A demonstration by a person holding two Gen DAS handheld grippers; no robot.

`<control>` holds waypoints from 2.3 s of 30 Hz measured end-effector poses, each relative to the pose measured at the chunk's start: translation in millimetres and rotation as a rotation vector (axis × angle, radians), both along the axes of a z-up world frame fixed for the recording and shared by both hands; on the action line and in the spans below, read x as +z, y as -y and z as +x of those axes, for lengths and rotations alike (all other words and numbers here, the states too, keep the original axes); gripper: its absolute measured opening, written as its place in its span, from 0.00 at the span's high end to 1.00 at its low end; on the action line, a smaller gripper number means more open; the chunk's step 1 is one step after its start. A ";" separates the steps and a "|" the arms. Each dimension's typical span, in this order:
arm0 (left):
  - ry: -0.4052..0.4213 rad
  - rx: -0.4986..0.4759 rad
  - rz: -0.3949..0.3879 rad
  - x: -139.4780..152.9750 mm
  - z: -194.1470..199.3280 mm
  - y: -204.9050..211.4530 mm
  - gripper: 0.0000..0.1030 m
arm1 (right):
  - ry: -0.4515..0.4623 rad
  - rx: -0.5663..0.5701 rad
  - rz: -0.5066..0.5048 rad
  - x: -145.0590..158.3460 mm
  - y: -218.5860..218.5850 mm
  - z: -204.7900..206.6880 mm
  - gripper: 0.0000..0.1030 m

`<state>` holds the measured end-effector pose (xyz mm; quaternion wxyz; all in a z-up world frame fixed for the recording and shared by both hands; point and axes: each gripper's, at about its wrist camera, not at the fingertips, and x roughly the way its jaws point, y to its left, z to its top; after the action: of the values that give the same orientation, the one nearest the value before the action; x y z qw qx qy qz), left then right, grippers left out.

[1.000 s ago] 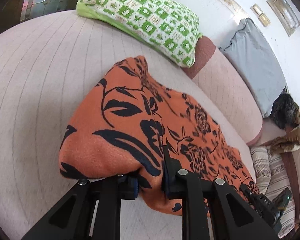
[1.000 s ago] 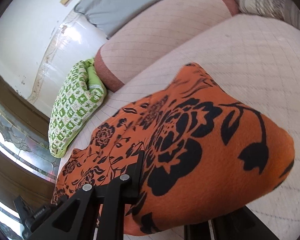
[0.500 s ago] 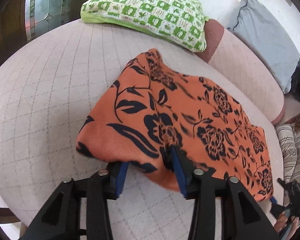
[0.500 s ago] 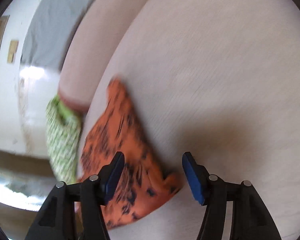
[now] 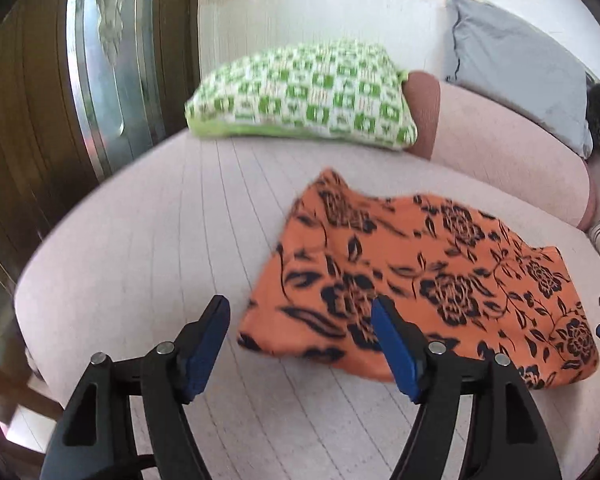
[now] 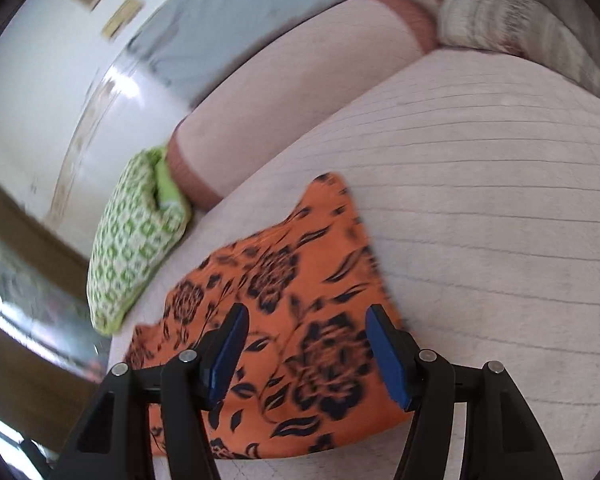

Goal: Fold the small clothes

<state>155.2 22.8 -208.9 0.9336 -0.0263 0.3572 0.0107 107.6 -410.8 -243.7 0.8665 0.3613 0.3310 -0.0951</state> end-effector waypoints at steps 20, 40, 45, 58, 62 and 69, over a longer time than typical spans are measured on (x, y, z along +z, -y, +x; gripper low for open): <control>-0.080 0.014 0.057 -23.9 53.1 15.8 0.28 | -0.117 0.119 -0.063 -30.2 -41.3 56.3 0.37; -0.217 0.071 0.066 -71.6 103.8 21.6 0.16 | -0.092 0.297 -0.126 -33.4 -78.6 91.7 0.40; -0.243 0.073 -0.005 -64.4 101.8 4.8 0.14 | -0.195 0.392 -0.272 -48.0 -113.0 104.2 0.40; -0.268 0.159 -0.347 -61.0 20.0 -48.2 0.14 | 0.031 0.534 -0.298 -11.6 -180.9 59.9 0.74; -0.299 0.112 -0.321 -68.2 18.0 -27.1 0.14 | -0.093 0.621 -0.319 -39.4 -202.6 62.9 0.74; -0.252 0.088 -0.330 -68.8 44.3 -12.6 0.15 | -0.105 0.642 -0.276 -47.8 -195.4 62.6 0.75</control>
<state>199.6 35.4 -277.7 0.8633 -0.1931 0.4664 -0.0039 170.2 -215.5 -291.5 0.8746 0.1129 0.4560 0.1201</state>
